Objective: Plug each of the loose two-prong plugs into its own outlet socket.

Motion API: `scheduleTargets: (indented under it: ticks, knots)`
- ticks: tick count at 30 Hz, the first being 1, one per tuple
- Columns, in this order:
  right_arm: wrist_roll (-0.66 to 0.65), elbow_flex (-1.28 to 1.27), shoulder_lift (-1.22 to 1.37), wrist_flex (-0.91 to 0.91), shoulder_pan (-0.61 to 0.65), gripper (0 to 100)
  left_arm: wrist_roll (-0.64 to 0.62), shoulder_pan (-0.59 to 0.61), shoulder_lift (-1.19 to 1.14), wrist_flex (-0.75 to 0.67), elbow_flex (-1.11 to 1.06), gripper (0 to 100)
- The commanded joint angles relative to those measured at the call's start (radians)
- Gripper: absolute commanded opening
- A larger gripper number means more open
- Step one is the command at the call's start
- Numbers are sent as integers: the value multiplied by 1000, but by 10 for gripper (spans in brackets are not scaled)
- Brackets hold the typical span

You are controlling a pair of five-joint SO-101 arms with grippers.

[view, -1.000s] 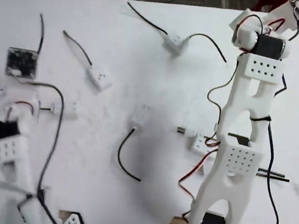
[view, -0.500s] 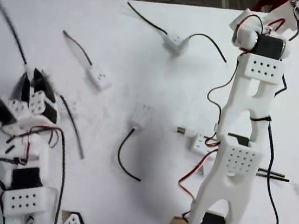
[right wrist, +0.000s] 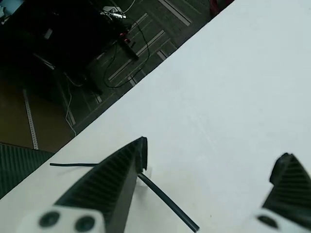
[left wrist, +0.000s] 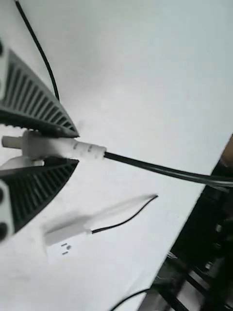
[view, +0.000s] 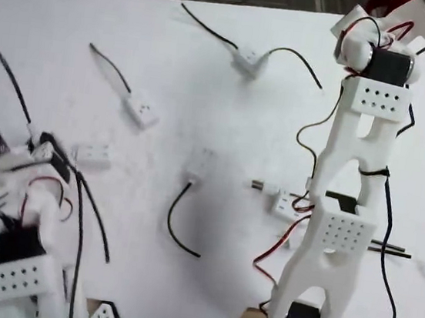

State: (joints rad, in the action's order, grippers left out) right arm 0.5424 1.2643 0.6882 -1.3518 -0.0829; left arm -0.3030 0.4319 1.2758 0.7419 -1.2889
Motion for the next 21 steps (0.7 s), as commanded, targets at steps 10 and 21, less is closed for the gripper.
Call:
scheduleTargets:
  ticks: [10, 21]
  knots:
    - [-11, 40, -74, -8, 4, 391, 26, 13, -958, 348, 671, 24]
    - [-11, 38, -68, -8, 5, 391, 157, 53, -1305, 166, 721, 89]
